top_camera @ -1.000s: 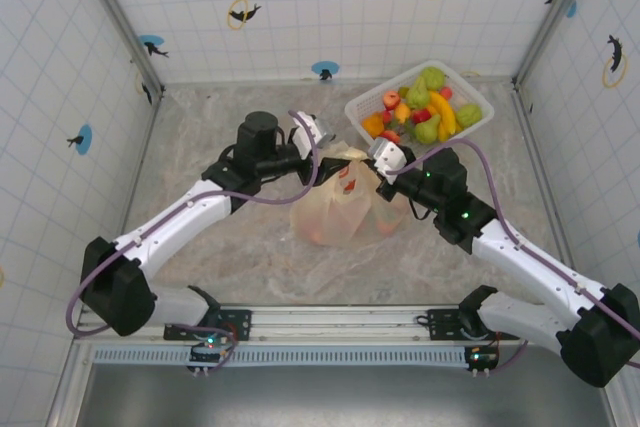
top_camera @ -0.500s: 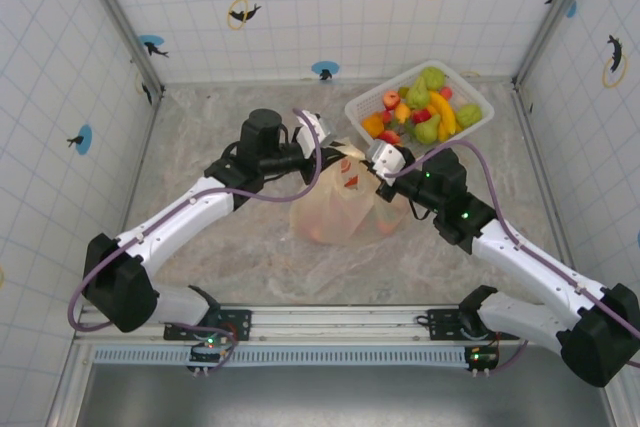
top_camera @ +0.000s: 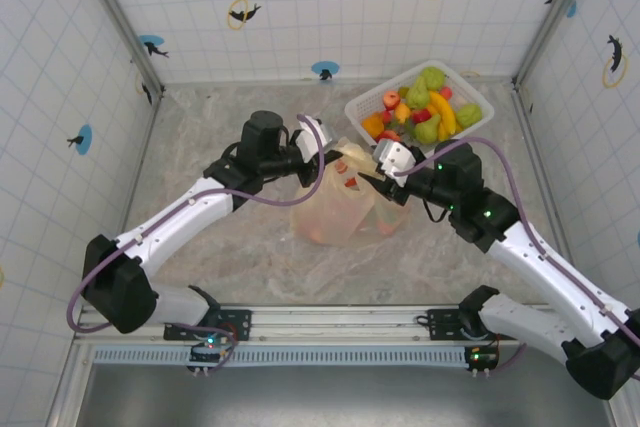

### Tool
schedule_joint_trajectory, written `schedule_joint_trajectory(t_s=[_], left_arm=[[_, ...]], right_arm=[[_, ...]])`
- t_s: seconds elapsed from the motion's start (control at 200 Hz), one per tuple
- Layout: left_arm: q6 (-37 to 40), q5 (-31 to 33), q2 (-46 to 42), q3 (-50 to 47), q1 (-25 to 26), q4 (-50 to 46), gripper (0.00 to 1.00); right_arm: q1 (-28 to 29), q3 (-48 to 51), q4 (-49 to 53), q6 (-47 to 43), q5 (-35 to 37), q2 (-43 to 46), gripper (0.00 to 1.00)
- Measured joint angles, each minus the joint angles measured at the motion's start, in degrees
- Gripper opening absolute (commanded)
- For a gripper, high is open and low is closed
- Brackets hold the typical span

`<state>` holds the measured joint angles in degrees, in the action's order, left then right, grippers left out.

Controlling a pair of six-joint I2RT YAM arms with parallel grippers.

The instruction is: Place the fake fruits into the plastic bag and tie a complex knot

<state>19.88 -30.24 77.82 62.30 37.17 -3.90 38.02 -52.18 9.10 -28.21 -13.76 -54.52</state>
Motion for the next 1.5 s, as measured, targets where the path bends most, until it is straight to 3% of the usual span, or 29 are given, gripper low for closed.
schedule_joint_trajectory(t_s=[0.31,0.766,0.966,1.006,1.106,1.271,1.396,1.501], left_arm=[[7.23,3.74,-1.22,0.00,2.27,-0.44,0.00],[15.23,6.14,-2.38,-1.64,3.08,0.46,0.00],[16.17,6.97,-2.49,-1.68,3.08,1.01,0.00],[16.15,6.97,-2.51,-1.68,3.08,1.16,0.13],[15.39,7.34,-2.69,-1.68,3.08,1.90,0.31],[12.35,9.73,-4.15,-2.01,3.08,2.23,0.50],[10.19,12.66,-6.08,-4.17,3.08,2.21,0.52],[8.61,14.84,-6.14,-5.44,3.08,1.75,0.41]], right_arm=[[-0.35,-3.32,4.17,-0.52,0.46,-5.05,0.51],[-0.24,-3.78,1.01,1.73,-0.02,-11.61,0.35],[-0.24,-3.78,-1.38,3.04,-0.31,-13.18,0.06],[-0.24,-3.78,-1.90,3.85,-0.42,-13.25,0.00],[-0.20,-3.78,-3.15,4.81,-0.57,-13.27,0.00],[-0.20,-3.78,-4.28,5.62,-0.39,-13.25,0.00],[-0.15,-3.72,-4.55,5.77,0.07,-13.18,0.00],[-0.13,-3.61,-4.57,5.68,0.44,-13.00,0.00]])
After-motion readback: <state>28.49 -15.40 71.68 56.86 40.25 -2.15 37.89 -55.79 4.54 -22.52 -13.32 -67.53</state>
